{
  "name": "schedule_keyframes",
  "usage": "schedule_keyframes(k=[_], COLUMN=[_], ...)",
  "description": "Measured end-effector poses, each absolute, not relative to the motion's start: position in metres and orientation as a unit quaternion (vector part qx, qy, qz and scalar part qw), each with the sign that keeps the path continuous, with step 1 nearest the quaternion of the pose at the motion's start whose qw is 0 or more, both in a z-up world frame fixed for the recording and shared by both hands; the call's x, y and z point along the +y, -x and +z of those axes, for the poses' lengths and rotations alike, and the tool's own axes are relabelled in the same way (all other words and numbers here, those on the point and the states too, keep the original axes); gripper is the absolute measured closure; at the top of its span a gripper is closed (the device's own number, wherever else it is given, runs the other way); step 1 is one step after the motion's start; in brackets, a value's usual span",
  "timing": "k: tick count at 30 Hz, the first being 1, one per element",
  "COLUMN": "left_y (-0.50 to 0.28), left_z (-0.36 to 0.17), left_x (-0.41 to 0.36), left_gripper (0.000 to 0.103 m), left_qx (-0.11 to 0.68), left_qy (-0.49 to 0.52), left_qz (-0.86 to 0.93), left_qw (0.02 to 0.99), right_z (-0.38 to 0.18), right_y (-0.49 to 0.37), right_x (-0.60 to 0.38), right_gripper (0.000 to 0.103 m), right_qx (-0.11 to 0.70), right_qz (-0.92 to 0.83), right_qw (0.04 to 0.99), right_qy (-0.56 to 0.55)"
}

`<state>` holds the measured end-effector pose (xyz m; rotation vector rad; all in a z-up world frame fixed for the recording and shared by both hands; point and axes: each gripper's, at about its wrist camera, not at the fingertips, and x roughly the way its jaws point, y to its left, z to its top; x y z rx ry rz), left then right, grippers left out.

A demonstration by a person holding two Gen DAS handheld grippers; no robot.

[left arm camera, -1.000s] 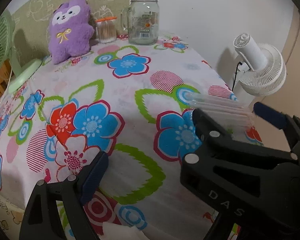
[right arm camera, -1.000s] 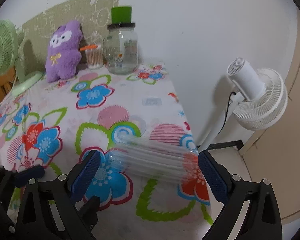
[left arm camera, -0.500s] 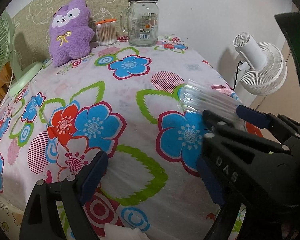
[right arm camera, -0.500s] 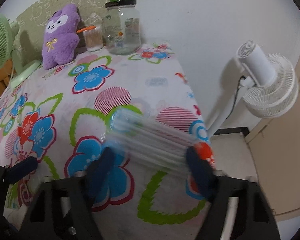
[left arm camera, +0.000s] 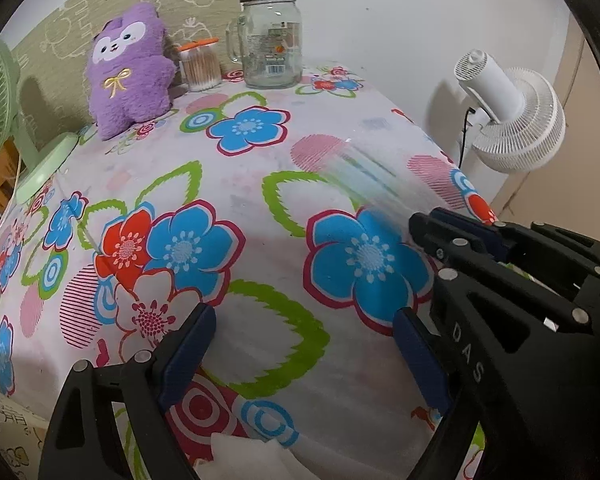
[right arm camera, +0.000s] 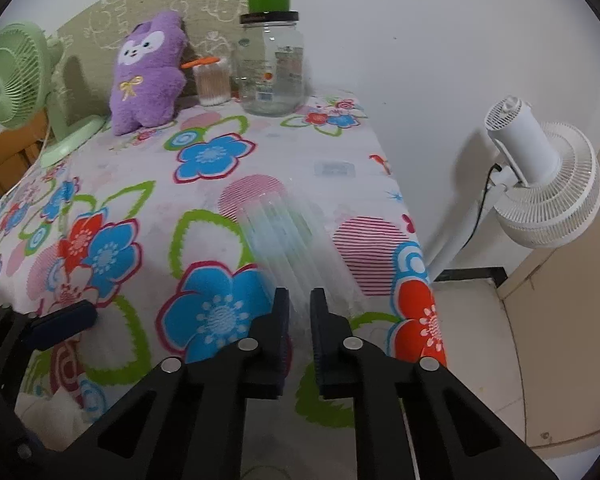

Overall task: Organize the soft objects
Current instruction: 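Grasp the clear plastic tube with the right tool, then grasp the white tissue pack with the left tool while the right tool holds the tube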

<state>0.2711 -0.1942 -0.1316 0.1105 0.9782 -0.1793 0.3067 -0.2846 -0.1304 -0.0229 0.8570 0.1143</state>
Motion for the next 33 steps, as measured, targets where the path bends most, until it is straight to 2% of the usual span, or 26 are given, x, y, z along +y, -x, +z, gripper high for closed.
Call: schedule_keyframes(k=[33], left_y=[-0.195], left_z=[-0.102], left_x=[-0.176], left_gripper=[0.012], left_qx=[0.440], left_qy=[-0.069], left_qz=[-0.079], left_qw=[0.892], right_z=[-0.094], right_y=[-0.218], right_x=[-0.265], right_gripper=[0.094], right_qx=[0.379], right_qz=[0.080], right_qw=[0.922], right_qy=[-0.021])
